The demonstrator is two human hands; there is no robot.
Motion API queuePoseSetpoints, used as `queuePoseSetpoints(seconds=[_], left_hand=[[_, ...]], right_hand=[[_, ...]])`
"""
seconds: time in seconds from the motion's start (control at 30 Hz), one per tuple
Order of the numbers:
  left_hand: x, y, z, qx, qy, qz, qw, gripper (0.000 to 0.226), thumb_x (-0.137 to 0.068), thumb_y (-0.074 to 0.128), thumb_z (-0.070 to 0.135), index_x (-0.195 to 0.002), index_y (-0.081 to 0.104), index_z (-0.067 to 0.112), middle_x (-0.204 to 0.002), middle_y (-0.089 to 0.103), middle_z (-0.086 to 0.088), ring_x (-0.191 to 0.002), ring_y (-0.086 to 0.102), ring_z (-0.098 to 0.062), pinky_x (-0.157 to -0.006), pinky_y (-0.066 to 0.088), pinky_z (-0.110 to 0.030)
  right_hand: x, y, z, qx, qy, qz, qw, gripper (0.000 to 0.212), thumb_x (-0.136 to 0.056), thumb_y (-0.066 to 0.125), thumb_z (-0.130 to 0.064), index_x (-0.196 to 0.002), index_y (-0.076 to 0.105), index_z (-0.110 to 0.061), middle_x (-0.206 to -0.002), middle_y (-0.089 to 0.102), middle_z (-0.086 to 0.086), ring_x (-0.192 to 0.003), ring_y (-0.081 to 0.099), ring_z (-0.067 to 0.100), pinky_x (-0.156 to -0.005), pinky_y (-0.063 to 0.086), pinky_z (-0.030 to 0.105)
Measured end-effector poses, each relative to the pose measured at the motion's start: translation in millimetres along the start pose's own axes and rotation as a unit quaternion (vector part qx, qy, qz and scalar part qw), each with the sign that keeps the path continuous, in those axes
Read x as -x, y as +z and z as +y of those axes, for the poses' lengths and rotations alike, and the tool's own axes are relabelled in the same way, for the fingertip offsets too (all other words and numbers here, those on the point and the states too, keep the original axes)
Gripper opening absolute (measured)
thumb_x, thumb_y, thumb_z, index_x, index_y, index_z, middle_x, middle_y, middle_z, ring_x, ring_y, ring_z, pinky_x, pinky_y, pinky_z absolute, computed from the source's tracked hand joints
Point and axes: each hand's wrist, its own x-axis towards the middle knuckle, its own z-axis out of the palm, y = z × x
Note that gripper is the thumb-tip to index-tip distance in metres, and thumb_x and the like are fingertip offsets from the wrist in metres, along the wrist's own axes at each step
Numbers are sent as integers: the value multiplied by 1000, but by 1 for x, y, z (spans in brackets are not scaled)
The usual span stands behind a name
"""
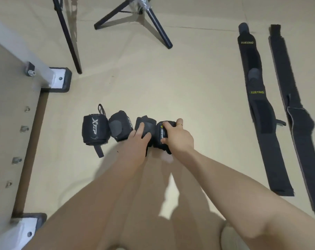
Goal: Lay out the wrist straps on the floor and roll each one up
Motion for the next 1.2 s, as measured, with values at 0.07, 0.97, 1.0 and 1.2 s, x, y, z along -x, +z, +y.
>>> queuePoseSetpoints(seconds=[0.07,0.97,1.0,1.2], left_hand=[[4,-5,-2,-39,-8,20,999,49,-85,54,9,-132,44,17,-153,20,-14,-130,34,-30,-83,42,-29],[-151,13,281,-112,106,-82,985,36,-96,35,14,-131,42,9,-144,30,-10,-131,30,-27,-104,33,-35],[-156,15,286,-105,98,-88,986,38,-93,37,10,-131,41,10,-143,31,-9,-130,31,-26,-102,34,-36],[-174,23,293,-66,92,-100,988,58,-90,37,4,-145,24,19,-155,12,-3,-137,21,-23,-107,30,-36]], right_hand=[[-3,-8,2,15,-24,-2,1000,56,-87,58,-23,-138,36,-29,-134,33,10,-83,54,34,-66,44,33],[-73,-91,351,-50,67,73,994,53,-103,25,-26,-152,6,-19,-160,-2,2,-147,-1,25,-117,11,40],[-80,-90,356,-49,69,55,995,53,-103,25,-26,-152,8,-18,-160,-3,2,-147,0,25,-117,12,40],[-78,-76,341,-8,8,84,996,52,-100,39,-34,-148,25,-22,-158,14,8,-138,24,29,-104,33,41]])
